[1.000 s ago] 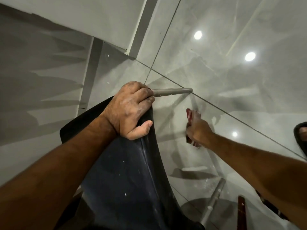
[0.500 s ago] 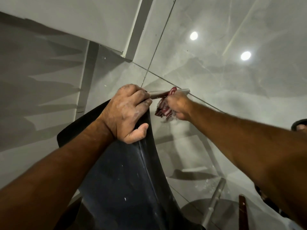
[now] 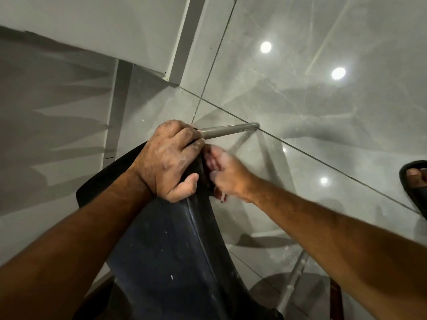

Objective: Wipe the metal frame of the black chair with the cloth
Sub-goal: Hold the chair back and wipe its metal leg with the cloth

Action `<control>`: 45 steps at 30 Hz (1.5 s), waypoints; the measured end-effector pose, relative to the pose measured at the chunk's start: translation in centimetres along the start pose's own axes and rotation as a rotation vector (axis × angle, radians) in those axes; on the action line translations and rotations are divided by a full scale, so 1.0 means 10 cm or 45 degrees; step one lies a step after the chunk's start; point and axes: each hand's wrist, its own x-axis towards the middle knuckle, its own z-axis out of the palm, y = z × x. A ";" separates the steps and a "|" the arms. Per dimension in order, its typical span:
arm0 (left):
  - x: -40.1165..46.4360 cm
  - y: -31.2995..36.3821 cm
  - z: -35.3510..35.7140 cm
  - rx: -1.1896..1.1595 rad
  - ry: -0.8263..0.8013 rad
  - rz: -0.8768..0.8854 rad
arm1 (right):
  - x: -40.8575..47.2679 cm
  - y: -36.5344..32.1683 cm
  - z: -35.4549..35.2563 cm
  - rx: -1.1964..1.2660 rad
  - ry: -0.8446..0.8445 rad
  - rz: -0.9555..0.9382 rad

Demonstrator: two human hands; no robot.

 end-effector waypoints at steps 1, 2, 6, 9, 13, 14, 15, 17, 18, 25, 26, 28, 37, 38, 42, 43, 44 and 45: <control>0.00 0.00 0.00 -0.002 0.002 0.001 | 0.01 0.01 0.05 -0.140 -0.048 -0.053; 0.00 0.01 0.00 -0.002 0.002 0.003 | 0.03 0.01 0.09 -0.249 -0.078 -0.086; 0.01 0.00 -0.01 0.016 -0.022 0.004 | 0.14 0.10 -0.03 -0.446 0.000 -0.053; 0.01 -0.01 0.00 0.024 -0.044 0.000 | 0.14 0.24 -0.24 -0.493 0.083 0.081; 0.01 -0.03 -0.02 0.020 -0.081 0.010 | 0.04 0.44 -0.47 -0.665 0.147 0.217; 0.01 -0.04 -0.03 0.020 -0.086 0.018 | -0.03 0.49 -0.51 -0.726 0.147 0.250; 0.02 -0.04 -0.04 0.022 -0.088 0.028 | -0.11 0.55 -0.57 -0.783 0.141 0.275; 0.03 -0.01 -0.06 0.041 -0.074 0.045 | -0.30 0.66 -0.68 -0.885 0.115 0.292; 0.03 0.01 -0.06 0.057 -0.062 0.047 | -0.42 0.71 -0.75 -0.931 0.104 0.295; -0.27 0.49 0.04 0.256 -0.054 -0.007 | -1.37 1.14 -1.19 -1.030 -0.009 0.421; -0.35 0.66 0.10 0.253 -0.048 0.027 | -1.49 1.21 -1.21 -1.053 -0.020 0.444; -0.52 1.03 0.24 0.225 -0.057 0.081 | -1.71 1.36 -1.18 -1.074 -0.039 0.478; -1.04 2.36 0.79 0.018 -0.312 0.538 | -2.30 1.88 -0.84 -1.087 -0.048 0.470; -1.03 2.37 0.79 0.008 -0.352 0.525 | -2.37 1.90 -0.81 -1.100 -0.047 0.461; -1.00 2.37 0.77 0.029 -0.404 0.521 | -2.67 1.92 -0.60 -1.055 -0.037 0.377; -1.00 2.37 0.77 0.045 -0.421 0.517 | -2.72 1.90 -0.54 -1.027 -0.034 0.369; -0.97 2.41 0.84 0.035 -0.438 0.502 | -2.76 1.98 -0.50 -1.000 -0.066 0.376; -0.97 2.45 0.92 0.019 -0.433 0.484 | -2.81 2.05 -0.45 -0.977 -0.097 0.376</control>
